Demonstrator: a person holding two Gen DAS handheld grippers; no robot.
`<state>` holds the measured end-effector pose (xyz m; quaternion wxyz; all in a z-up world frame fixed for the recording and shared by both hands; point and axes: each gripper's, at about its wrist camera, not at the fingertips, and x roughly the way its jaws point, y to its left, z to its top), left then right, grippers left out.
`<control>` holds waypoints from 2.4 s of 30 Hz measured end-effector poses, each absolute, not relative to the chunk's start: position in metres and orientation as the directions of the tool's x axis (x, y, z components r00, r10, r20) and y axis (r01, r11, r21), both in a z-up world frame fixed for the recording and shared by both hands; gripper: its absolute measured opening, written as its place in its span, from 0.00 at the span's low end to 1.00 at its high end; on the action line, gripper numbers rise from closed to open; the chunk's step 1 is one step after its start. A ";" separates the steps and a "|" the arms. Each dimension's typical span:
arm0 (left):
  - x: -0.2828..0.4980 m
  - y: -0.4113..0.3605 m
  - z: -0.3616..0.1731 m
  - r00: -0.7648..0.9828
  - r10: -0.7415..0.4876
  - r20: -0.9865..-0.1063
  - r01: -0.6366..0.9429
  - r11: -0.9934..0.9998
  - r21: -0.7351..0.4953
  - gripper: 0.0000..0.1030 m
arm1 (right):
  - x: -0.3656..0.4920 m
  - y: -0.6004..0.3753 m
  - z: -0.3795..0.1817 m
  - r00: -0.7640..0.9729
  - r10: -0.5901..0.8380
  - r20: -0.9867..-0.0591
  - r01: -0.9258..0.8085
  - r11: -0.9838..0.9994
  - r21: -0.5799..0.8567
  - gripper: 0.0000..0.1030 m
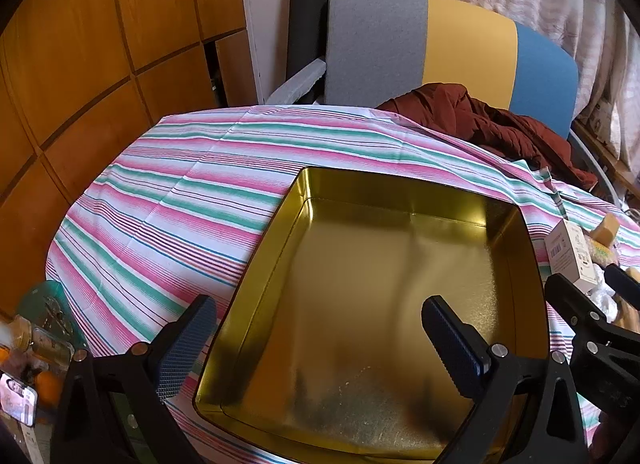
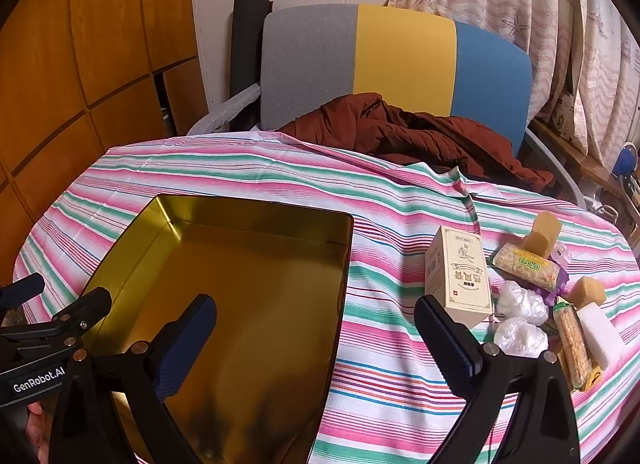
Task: Organize objects
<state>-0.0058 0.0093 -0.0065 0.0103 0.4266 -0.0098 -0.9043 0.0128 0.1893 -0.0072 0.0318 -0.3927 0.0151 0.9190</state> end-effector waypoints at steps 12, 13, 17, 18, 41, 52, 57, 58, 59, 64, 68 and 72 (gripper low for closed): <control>-0.005 0.020 -0.006 -0.627 -0.041 -0.778 0.012 -0.999 0.043 1.00 | 0.019 0.202 -0.003 -0.704 0.057 -0.707 -0.086 -0.996 0.006 0.98; -0.006 0.021 -0.007 -0.626 -0.039 -0.779 0.009 -0.999 0.043 1.00 | 0.020 0.204 -0.003 -0.707 0.061 -0.704 -0.088 -0.996 0.002 0.98; -0.007 0.028 -0.008 -0.616 -0.024 -0.788 -0.009 -0.999 0.038 1.00 | 0.026 0.215 -0.002 -0.713 0.087 -0.696 -0.105 -0.994 -0.016 0.98; -0.007 0.031 -0.009 -0.613 -0.020 -0.790 -0.017 -0.999 0.038 1.00 | 0.027 0.219 -0.002 -0.711 0.095 -0.697 -0.114 -0.993 -0.020 0.98; 0.006 0.172 -0.025 -0.290 0.458 -0.840 -0.375 -0.862 -0.341 1.00 | 0.117 0.414 -0.048 -0.637 0.226 -0.737 -0.379 -0.924 0.044 0.67; -0.019 0.246 -0.017 -0.407 0.433 -0.804 -0.481 -0.850 -0.215 1.00 | 0.075 0.388 -0.068 -0.680 0.075 -0.730 -0.229 -0.967 0.114 0.53; -0.036 0.258 -0.025 -0.448 0.419 -0.790 -0.478 -0.859 -0.184 1.00 | 0.055 0.398 -0.088 -0.666 0.092 -0.741 -0.256 -0.960 0.110 0.53; -0.039 0.260 -0.026 -0.455 0.418 -0.786 -0.479 -0.859 -0.180 1.00 | 0.053 0.400 -0.090 -0.662 0.091 -0.744 -0.261 -0.958 0.115 0.47; -0.041 0.265 -0.028 -0.462 0.417 -0.783 -0.480 -0.860 -0.174 1.00 | 0.052 0.402 -0.094 -0.650 0.089 -0.755 -0.264 -0.958 0.115 0.41; -0.052 0.289 -0.037 -0.470 0.392 -0.791 -0.514 -0.850 -0.116 1.00 | 0.061 0.406 -0.097 -0.658 0.097 -0.746 -0.267 -0.957 0.111 0.24; -0.065 0.306 -0.050 -0.464 0.339 -0.819 -0.517 -0.854 -0.060 1.00 | 0.069 0.406 -0.093 -0.693 0.066 -0.718 -0.240 -0.960 0.143 0.24; -0.079 0.317 -0.064 -0.405 0.340 -0.849 -0.518 -0.850 -0.093 1.00 | 0.060 0.401 -0.093 -0.692 0.074 -0.718 -0.202 -0.975 0.094 0.39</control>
